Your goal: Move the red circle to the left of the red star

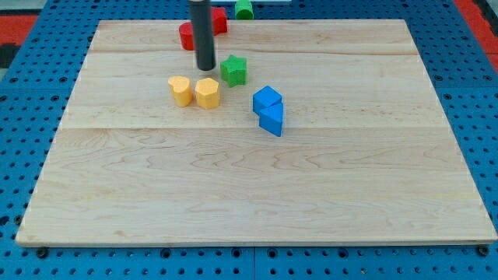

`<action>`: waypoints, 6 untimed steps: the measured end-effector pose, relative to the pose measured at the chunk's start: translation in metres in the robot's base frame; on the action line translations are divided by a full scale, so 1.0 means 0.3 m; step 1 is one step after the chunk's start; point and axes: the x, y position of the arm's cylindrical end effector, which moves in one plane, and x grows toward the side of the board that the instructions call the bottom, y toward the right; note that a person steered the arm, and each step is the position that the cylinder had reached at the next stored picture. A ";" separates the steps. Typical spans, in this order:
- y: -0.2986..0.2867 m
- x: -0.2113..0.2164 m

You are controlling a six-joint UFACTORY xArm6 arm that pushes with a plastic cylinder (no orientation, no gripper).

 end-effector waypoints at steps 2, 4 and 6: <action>-0.074 -0.180; 0.120 -0.114; 0.374 -0.003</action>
